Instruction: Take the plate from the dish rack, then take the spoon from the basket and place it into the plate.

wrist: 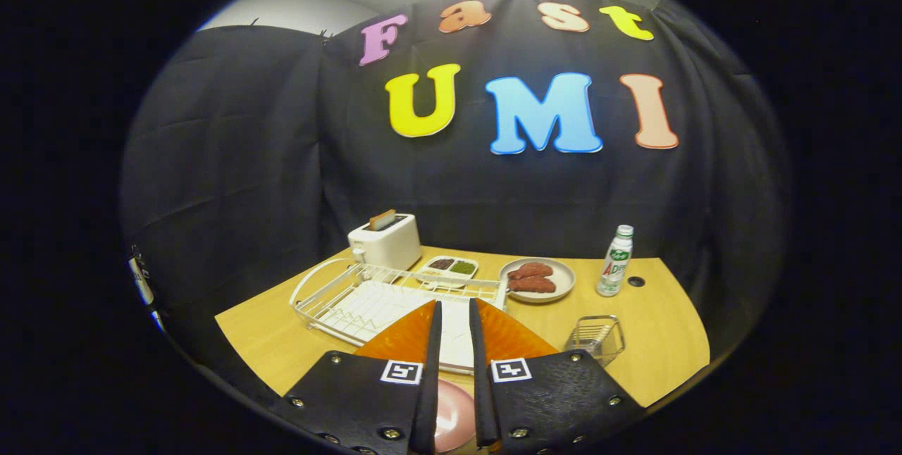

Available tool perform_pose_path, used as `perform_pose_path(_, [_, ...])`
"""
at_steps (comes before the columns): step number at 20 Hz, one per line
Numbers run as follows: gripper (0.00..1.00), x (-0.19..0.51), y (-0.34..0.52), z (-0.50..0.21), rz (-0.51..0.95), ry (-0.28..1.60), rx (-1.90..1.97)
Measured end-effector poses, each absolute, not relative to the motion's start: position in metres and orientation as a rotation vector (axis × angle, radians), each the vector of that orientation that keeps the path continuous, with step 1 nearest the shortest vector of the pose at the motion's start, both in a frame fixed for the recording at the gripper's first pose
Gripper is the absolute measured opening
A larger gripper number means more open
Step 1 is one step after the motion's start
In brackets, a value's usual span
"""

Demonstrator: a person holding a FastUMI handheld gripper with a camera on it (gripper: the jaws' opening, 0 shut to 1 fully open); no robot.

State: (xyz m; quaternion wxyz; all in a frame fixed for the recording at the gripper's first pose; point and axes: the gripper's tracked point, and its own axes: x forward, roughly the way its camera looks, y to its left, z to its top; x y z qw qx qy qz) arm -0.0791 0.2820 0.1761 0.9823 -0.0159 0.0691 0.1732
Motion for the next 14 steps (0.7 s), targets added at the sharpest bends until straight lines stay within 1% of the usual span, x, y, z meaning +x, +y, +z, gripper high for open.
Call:
perform_pose_path(3, [0.21, -0.08, 0.235, 0.206, 0.245, 0.072, -0.028])
perform_pose_path(5, [0.3, -0.082, 0.206, 0.216, 0.184, 0.049, -0.037])
perform_pose_path(7, [0.99, -0.083, 0.177, 0.223, 0.12, 0.028, -0.047])
perform_pose_path(8, [0.96, -0.083, 0.168, 0.227, 0.106, 0.005, -0.038])
perform_pose_path(14, [0.96, -0.073, 0.12, 0.211, 0.068, -0.004, 0.051])
